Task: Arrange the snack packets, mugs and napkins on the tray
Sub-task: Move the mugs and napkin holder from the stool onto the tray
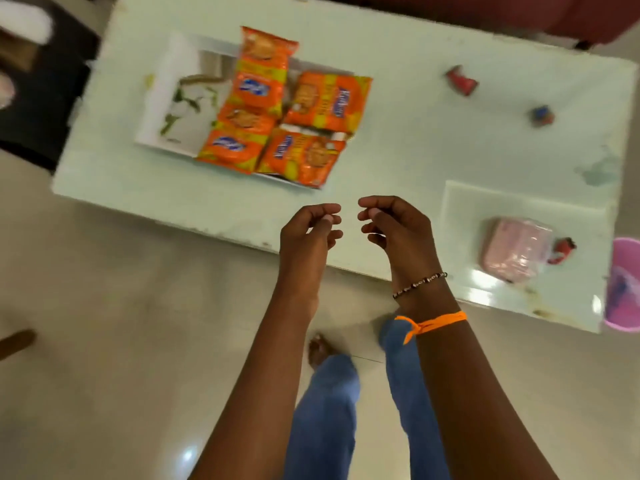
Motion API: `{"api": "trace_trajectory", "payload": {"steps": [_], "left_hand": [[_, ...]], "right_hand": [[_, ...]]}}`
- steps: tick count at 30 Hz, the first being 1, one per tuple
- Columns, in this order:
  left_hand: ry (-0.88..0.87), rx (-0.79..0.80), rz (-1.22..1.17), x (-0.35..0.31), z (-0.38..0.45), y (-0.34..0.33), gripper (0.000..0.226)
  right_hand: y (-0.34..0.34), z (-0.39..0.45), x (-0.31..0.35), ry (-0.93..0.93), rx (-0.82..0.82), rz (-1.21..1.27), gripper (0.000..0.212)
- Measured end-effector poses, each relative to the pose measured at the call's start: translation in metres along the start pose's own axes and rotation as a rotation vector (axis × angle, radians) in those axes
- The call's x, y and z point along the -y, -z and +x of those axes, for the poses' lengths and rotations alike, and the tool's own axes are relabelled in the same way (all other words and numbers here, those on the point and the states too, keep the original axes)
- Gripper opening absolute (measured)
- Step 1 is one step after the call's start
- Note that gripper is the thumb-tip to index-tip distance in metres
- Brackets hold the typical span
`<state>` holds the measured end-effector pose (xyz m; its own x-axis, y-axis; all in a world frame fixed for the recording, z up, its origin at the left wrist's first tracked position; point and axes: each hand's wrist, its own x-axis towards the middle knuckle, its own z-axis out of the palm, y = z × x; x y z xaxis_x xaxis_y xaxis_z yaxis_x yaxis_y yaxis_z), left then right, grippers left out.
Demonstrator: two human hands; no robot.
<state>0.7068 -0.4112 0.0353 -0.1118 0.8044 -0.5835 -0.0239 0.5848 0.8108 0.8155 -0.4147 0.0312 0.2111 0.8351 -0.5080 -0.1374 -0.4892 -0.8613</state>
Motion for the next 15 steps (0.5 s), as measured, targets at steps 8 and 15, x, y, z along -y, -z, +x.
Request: {"api": "trace_trajectory", "payload": {"steps": [8,15], "left_hand": [[-0.013,-0.223,-0.145,-0.037,0.063,0.138,0.024],[0.037,-0.328,-0.193,-0.074,0.131,0.235,0.028]], "right_hand": [[-0.165,0.033,0.02,0.012,0.225,-0.105,0.024],[-0.295,0.08,0.044,-0.049,0.284,-0.091,0.03]]}}
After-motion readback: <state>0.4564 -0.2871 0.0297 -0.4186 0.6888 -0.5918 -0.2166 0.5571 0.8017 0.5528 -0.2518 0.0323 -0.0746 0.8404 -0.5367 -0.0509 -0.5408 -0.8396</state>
